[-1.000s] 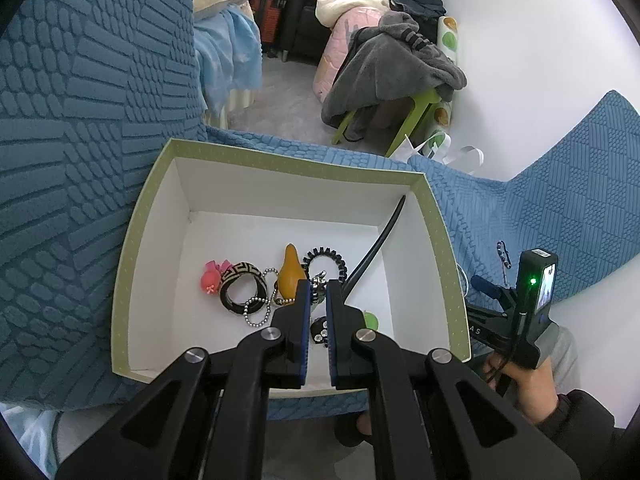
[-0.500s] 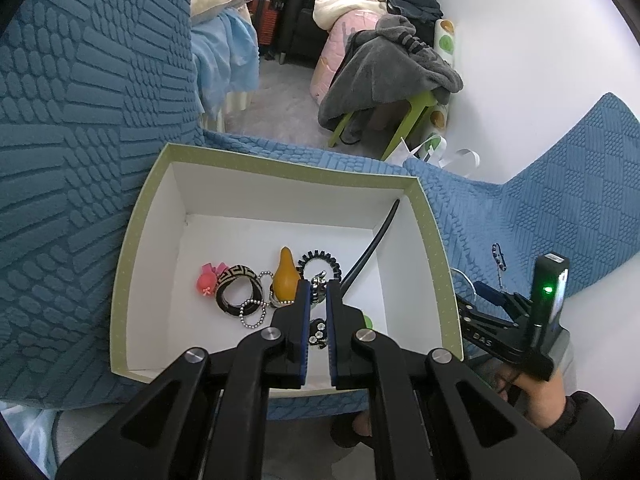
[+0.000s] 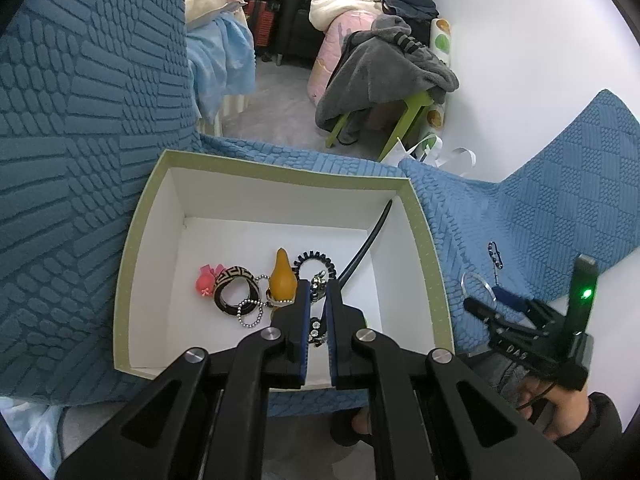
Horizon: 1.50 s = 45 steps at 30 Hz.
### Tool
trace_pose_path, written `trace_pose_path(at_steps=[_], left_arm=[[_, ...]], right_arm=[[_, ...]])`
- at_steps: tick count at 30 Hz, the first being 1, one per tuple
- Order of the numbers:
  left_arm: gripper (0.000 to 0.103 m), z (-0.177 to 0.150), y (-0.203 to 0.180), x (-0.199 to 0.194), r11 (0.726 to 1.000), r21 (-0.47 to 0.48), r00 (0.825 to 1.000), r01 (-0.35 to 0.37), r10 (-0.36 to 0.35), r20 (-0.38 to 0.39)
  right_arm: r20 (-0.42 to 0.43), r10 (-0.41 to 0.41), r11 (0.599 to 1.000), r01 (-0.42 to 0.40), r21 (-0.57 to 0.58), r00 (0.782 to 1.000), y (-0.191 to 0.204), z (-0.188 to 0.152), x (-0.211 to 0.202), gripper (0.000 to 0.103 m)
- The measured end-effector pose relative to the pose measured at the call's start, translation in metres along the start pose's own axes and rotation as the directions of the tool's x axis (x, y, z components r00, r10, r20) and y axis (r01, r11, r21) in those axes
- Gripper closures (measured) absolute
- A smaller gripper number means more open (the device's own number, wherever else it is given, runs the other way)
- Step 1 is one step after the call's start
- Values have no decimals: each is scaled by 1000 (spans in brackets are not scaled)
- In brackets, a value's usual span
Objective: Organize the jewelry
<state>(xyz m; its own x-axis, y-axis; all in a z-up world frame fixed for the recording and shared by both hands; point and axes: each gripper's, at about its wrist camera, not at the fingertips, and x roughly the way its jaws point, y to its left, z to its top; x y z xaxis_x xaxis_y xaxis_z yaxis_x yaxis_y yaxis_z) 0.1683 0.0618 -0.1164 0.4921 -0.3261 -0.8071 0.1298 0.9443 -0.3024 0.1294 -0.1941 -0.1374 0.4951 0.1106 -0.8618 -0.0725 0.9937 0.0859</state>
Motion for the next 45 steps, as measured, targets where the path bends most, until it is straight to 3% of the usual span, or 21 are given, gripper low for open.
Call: trace_pose_path(at_steps=[9, 16, 24, 25, 27, 29, 37, 39, 45], left_arm=[[96, 10, 2, -15, 1000, 10, 1000, -6, 6, 28], [96, 5, 8, -20, 1000, 6, 999, -16, 16, 33], [95, 0, 14, -23, 1000, -14, 999, -22, 22, 24], [92, 0, 13, -23, 1000, -16, 1000, -16, 16, 23], [61, 1, 12, -25, 1000, -22, 1000, -15, 16, 26], [55, 1, 10, -31, 1000, -23, 999, -9, 10, 53], [54, 15, -11, -67, 1000, 11, 994, -15, 14, 107], [54, 19, -19, -79, 999, 27, 991, -18, 15, 131], [52, 29, -42, -129, 997, 77, 973, -30, 12, 230]], right_arm=[[144, 115, 989, -100, -112, 983, 67, 55, -59, 37], [61, 200, 959, -182, -216, 978, 124, 43, -27, 37], [-8, 222, 956, -219, -197, 975, 129, 31, -7, 36], [-8, 229, 955, -227, -190, 973, 128, 33, -9, 33], [-4, 230, 956, -227, -184, 973, 125, 35, -14, 20], [35, 224, 960, -215, -178, 974, 121, 40, -27, 16], [195, 202, 976, -180, -123, 960, 90, 75, -102, 11], [251, 194, 979, -170, -114, 948, 83, 82, -127, 4], [383, 187, 982, -161, -99, 905, 70, 94, -196, 2]])
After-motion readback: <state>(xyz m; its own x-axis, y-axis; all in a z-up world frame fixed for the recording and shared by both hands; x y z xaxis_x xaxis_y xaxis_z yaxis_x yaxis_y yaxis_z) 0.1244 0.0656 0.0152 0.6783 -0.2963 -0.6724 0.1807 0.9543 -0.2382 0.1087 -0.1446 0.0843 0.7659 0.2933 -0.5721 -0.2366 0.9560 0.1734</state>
